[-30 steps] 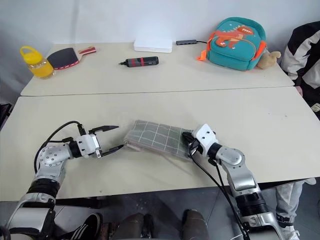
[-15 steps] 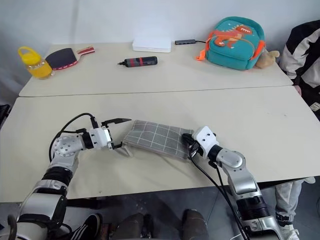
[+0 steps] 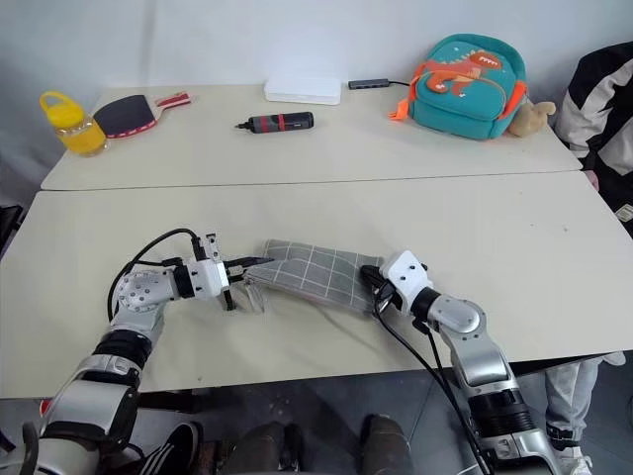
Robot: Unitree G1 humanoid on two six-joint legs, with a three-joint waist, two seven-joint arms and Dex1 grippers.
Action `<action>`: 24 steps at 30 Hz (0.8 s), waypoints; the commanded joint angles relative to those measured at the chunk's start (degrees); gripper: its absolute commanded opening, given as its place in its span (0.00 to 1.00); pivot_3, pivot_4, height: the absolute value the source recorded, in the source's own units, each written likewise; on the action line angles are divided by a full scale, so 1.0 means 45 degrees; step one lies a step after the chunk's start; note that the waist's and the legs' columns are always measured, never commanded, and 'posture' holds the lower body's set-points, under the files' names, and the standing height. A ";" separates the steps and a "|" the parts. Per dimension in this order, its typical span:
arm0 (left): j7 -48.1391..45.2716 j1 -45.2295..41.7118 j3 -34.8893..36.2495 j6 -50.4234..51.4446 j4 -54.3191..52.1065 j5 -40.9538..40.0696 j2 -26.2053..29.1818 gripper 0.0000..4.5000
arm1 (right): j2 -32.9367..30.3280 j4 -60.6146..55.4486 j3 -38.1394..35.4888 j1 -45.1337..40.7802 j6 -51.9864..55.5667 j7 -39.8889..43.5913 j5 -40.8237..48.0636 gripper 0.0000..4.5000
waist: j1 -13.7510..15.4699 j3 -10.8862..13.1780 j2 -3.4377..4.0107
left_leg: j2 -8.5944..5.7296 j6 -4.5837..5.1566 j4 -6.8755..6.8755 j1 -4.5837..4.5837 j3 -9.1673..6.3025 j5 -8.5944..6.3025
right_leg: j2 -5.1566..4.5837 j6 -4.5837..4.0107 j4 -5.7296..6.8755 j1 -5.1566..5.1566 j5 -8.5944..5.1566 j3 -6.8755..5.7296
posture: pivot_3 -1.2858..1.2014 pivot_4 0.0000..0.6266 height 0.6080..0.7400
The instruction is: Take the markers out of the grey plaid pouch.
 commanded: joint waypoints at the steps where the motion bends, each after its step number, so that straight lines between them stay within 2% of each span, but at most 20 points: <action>1: 0.0266 0.0289 0.0190 0.0054 -0.0529 -0.0224 0.0196 0.01 | -0.0059 -0.0474 -0.0427 -0.0283 0.0134 0.0020 0.0394 0.00 | -0.0001 0.0000 0.0000 | -0.0001 0.0000 0.0000 0.0000 0.0001 0.0000 | 0.0000 0.0000 0.0000 0.0000 0.0000 0.0000 | 0.52 0.24 1.00; 4: 0.1144 0.0757 0.0439 0.0245 -0.1039 0.0050 0.0308 0.01 | -0.0263 -0.1001 -0.0804 -0.0605 0.0556 0.0439 0.1140 0.00 | -0.0002 0.0000 0.0001 | 0.0002 0.0001 0.0001 -0.0001 -0.0001 0.0000 | 0.0000 0.0000 -0.0001 -0.0001 0.0000 0.0002 | 0.52 0.24 1.00; 7: 0.2641 0.1515 0.0867 0.0935 -0.2148 0.0454 0.0373 0.00 | -0.0521 -0.1595 -0.0961 -0.1075 0.0782 0.0796 0.1518 0.13 | -0.0032 0.0001 0.0001 | 0.0006 0.0001 -0.0002 -0.0001 -0.0007 0.0000 | 0.0000 0.0000 0.0000 -0.0004 0.0000 0.0002 | 0.52 0.24 1.00; 11: 0.4401 0.2592 0.1208 0.2390 -0.4183 0.1295 0.0483 0.00 | -0.0632 -0.2701 -0.0872 -0.1440 0.1182 0.1444 0.2323 0.45 | -0.0004 0.0000 0.0001 | 0.0010 0.0000 -0.0002 -0.0001 -0.0013 0.0001 | -0.0001 -0.0001 0.0005 -0.0005 0.0000 0.0001 | 0.52 0.24 1.00; 14: 0.5447 0.3390 0.1403 0.3547 -0.5837 0.1531 0.0272 0.00 | -0.1008 -0.3406 -0.0272 -0.1441 0.1074 0.2038 0.1982 0.69 | 0.0020 0.0000 0.0000 | 0.0005 0.0003 -0.0005 -0.0002 -0.0013 -0.0002 | -0.0005 0.0000 0.0003 -0.0004 0.0000 0.0002 | 0.52 0.24 1.00; 16: 0.6187 0.3890 0.1455 0.4539 -0.6953 0.1820 0.0014 0.00 | -0.0986 -0.3736 0.0014 -0.1471 0.0935 0.1959 0.1727 0.69 | 0.0045 0.0000 0.0001 | 0.0002 0.0006 -0.0003 -0.0006 -0.0017 -0.0003 | -0.0011 0.0000 0.0003 -0.0004 0.0000 0.0000 | 0.52 0.24 1.00; 19: 0.6896 0.4529 0.1308 0.5813 -0.8359 0.2004 -0.0482 0.00 | -0.1445 -0.3809 0.1209 -0.1286 -0.0484 0.2298 0.0064 0.69 | 0.0060 0.0001 0.0000 | -0.0005 0.0006 -0.0001 -0.0007 -0.0020 -0.0003 | -0.0018 0.0001 0.0005 -0.0001 0.0001 -0.0003 | 0.52 0.24 1.00; 24: 0.7135 0.5244 0.1078 0.6881 -0.9760 0.2029 -0.0773 0.00 | -0.1694 -0.1968 0.2445 -0.1451 -0.3330 0.0534 -0.3605 0.69 | 0.0012 0.0001 -0.0001 | -0.0001 0.0002 -0.0003 -0.0002 -0.0006 -0.0001 | -0.0016 0.0001 0.0004 -0.0002 0.0000 -0.0002 | 0.52 0.24 1.00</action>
